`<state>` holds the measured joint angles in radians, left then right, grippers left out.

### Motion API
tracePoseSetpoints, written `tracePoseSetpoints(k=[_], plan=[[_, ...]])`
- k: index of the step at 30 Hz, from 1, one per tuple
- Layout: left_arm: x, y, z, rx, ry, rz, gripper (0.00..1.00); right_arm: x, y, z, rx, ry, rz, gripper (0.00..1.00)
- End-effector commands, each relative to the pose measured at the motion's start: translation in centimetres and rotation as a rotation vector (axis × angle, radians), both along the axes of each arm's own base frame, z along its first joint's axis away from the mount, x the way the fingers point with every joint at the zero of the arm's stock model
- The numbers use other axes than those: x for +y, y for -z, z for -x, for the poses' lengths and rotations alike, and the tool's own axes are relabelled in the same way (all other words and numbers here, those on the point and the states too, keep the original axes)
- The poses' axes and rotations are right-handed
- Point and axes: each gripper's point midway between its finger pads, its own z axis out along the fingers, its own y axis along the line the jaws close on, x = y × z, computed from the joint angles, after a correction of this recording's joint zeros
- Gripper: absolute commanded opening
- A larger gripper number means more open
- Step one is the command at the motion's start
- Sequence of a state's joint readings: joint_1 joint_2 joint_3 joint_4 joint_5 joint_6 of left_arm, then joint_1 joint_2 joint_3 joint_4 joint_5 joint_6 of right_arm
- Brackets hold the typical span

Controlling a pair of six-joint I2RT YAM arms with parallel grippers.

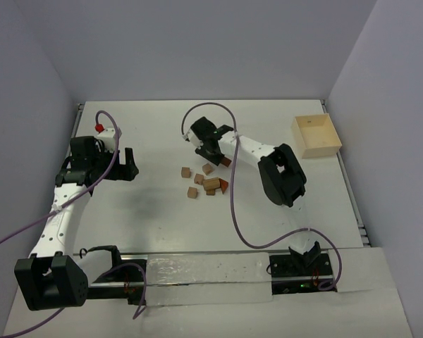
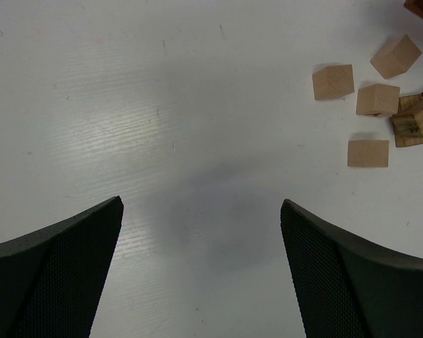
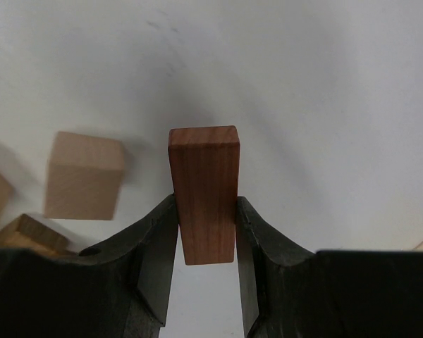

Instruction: Build the wood block tower

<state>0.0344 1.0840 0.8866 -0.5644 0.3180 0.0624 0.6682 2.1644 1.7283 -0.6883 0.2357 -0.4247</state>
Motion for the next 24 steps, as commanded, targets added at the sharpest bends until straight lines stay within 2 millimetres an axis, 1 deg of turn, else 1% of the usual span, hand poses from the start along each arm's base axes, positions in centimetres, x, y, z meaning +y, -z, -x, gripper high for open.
tracePoseSetpoints(k=[1, 6, 9, 13, 14, 16, 18, 20, 22, 24], plan=[[0.0, -1.0, -0.8, -0.055, -0.006, 0.002, 0.99, 2.7, 1.5, 1.7, 0.039, -0.058, -0.039, 0.00], [0.0, -1.1, -0.8, -0.059, -0.006, 0.003, 0.99, 5.4, 2.1, 5.3, 0.075, -0.116, -0.063, 0.00], [0.1, -1.1, -0.8, -0.056, -0.008, 0.001, 0.99, 7.1, 2.5, 7.7, 0.134, -0.137, -0.091, 0.00], [0.1, -1.2, -0.8, -0.062, -0.007, 0.000, 0.99, 8.2, 3.1, 10.9, 0.199, -0.162, -0.103, 0.00], [0.1, -1.3, -0.7, -0.063, -0.006, 0.000, 0.99, 8.1, 3.2, 11.3, 0.204, -0.163, -0.100, 0.00], [0.1, -1.4, -0.8, -0.067, -0.008, 0.000, 0.99, 8.3, 3.4, 12.8, 0.218, -0.175, -0.105, 0.00], [0.1, -1.2, -0.8, -0.063, -0.006, 0.001, 0.99, 8.2, 3.5, 13.8, 0.233, -0.183, -0.102, 0.00], [0.1, -1.1, -0.9, -0.061, -0.008, 0.003, 0.99, 8.2, 3.2, 14.2, 0.234, -0.179, -0.110, 0.00], [0.0, -1.0, -0.9, -0.055, -0.007, 0.004, 0.99, 8.2, 2.5, 14.4, 0.230, -0.161, -0.126, 0.00], [0.1, -1.0, -0.9, -0.052, -0.009, 0.002, 0.99, 8.4, 1.6, 14.1, 0.210, -0.139, -0.146, 0.00]])
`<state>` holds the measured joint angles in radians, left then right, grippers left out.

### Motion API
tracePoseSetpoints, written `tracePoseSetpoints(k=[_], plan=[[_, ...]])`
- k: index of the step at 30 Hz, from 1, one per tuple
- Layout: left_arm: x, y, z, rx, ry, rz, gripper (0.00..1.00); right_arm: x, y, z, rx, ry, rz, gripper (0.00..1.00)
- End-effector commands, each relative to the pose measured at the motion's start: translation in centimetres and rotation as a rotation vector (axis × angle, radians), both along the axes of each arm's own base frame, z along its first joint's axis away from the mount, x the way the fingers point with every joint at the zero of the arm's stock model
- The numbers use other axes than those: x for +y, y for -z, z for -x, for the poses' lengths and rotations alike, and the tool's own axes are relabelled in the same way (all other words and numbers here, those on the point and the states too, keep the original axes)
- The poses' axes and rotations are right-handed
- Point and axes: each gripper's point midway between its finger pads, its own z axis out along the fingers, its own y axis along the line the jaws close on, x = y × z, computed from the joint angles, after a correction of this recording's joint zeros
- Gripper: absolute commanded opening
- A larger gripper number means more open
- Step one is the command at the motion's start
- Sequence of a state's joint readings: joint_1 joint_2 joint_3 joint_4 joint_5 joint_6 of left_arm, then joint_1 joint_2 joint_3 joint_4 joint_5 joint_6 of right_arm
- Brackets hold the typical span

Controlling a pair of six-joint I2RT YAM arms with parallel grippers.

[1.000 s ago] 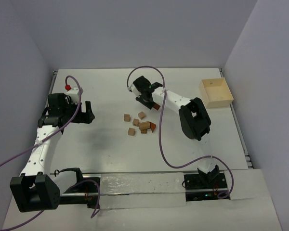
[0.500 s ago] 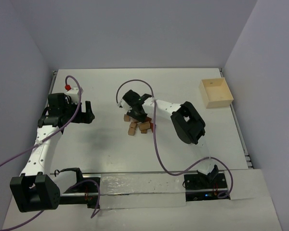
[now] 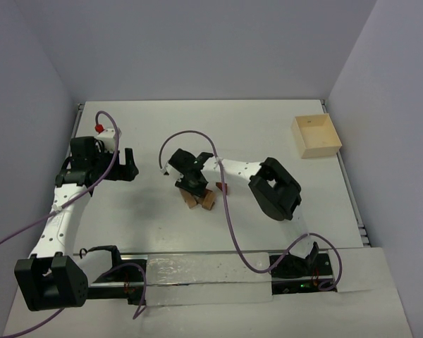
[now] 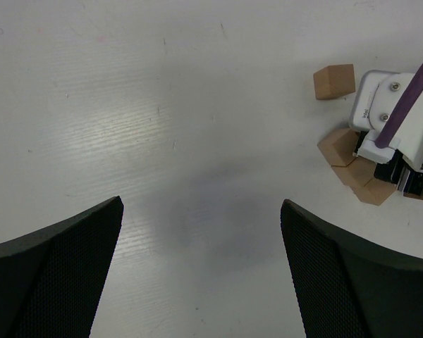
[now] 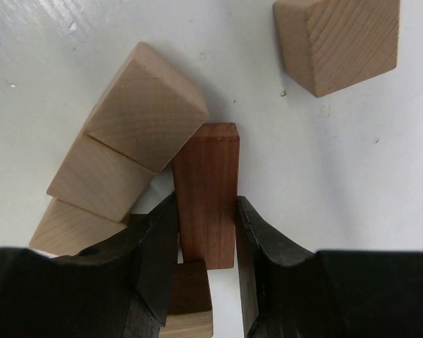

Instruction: Build the wood block tower

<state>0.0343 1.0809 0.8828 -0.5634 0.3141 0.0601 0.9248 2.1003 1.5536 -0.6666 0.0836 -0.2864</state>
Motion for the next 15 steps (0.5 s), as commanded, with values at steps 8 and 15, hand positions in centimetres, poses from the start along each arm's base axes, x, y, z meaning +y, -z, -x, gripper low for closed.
tracePoseSetpoints(k=[8, 15], plan=[[0.0, -1.3, -0.9, -0.062, -0.006, 0.004, 0.99, -0.4, -7.7, -0.2, 0.040, 0.254, -0.210, 0.00], [0.6, -1.9, -1.0, -0.090, -0.044, -0.010, 0.99, -3.4, -10.7, -4.2, 0.097, 0.575, -0.362, 0.00]])
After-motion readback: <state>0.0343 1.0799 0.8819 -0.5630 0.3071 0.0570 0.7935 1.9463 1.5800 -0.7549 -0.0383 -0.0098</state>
